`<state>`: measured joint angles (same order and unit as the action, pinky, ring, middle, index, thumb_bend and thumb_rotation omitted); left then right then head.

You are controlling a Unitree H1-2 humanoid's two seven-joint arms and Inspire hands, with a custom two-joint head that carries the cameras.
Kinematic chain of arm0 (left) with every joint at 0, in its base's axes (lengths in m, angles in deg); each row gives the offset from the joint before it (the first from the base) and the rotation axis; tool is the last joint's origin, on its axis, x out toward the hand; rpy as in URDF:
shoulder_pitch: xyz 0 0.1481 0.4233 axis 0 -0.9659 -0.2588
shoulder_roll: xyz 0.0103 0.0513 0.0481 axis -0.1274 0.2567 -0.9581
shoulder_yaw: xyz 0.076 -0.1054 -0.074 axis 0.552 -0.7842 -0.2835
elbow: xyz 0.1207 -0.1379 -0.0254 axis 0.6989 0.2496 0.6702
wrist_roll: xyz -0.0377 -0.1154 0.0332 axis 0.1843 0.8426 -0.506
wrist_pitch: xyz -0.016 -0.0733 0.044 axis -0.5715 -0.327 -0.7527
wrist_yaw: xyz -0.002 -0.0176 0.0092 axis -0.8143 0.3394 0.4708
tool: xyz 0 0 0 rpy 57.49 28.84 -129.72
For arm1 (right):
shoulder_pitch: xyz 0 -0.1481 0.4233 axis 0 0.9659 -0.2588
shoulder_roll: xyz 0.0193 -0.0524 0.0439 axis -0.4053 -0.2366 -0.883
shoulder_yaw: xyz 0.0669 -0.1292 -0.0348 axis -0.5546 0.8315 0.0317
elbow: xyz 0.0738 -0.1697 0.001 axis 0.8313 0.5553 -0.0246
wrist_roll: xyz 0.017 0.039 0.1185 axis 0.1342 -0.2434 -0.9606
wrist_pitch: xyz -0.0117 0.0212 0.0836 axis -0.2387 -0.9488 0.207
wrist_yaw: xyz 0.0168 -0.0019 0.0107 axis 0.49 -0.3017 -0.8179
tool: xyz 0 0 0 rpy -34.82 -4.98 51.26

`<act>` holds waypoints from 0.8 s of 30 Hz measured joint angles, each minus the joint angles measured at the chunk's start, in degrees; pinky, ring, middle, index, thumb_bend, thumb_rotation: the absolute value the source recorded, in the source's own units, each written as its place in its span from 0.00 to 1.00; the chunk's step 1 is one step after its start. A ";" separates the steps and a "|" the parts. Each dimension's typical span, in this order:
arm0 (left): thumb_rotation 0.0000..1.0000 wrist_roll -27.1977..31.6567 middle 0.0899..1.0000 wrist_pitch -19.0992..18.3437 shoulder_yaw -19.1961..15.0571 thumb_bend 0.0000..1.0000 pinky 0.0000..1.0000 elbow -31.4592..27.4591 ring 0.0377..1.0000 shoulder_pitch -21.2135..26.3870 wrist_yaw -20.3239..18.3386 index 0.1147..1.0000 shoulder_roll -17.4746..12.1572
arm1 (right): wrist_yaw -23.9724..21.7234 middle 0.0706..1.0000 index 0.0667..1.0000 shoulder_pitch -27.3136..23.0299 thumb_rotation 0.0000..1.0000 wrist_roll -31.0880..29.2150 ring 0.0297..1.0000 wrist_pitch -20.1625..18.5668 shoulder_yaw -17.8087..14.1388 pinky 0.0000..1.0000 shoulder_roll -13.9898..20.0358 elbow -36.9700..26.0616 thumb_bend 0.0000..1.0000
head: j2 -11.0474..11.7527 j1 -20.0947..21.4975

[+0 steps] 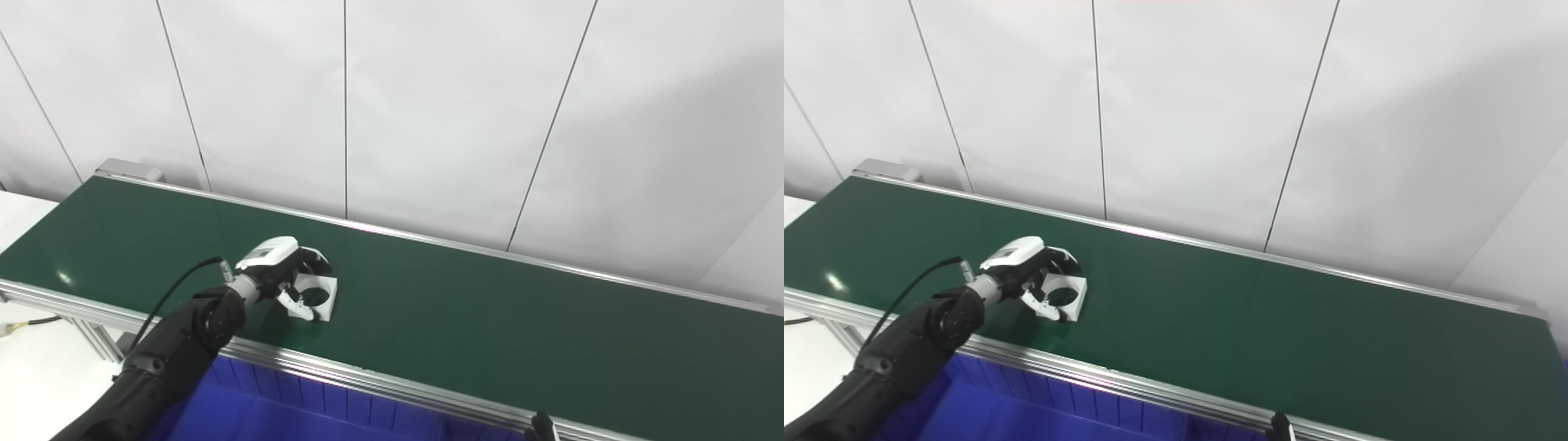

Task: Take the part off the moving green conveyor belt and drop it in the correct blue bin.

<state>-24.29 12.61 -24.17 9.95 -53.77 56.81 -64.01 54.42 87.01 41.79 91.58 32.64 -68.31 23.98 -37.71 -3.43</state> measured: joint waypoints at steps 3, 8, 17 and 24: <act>0.00 0.10 0.44 0.01 0.00 0.50 0.38 0.00 0.38 0.00 0.16 0.46 0.22 | -0.17 0.99 1.00 0.00 0.91 -0.07 0.99 0.00 -0.18 1.00 -0.11 0.00 0.72 | -0.09 0.09; 0.00 0.11 0.43 0.60 0.00 0.50 0.35 0.42 0.36 -0.03 0.92 0.46 0.75 | -0.84 0.99 1.00 -0.05 0.90 -0.68 0.98 0.00 -0.95 1.00 -0.48 -0.02 0.71 | -0.18 0.09; 0.00 -0.18 0.42 5.73 -0.01 0.50 0.38 3.02 0.36 -0.29 6.86 0.47 1.27 | -1.35 0.99 1.00 -0.04 0.92 -0.37 0.97 0.00 -1.39 1.00 -0.68 -0.02 0.69 | -0.35 0.26; 0.00 1.24 0.43 7.25 -2.17 0.50 0.40 -2.30 0.38 -2.93 8.45 0.46 1.09 | -1.00 0.99 1.00 0.01 0.92 0.53 0.97 0.00 -1.14 1.00 -0.69 -0.09 0.69 | -1.05 1.31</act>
<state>-23.05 19.86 -26.33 7.65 -56.70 65.26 -62.93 53.42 87.02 42.32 91.58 31.49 -68.99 23.89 -38.76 -2.12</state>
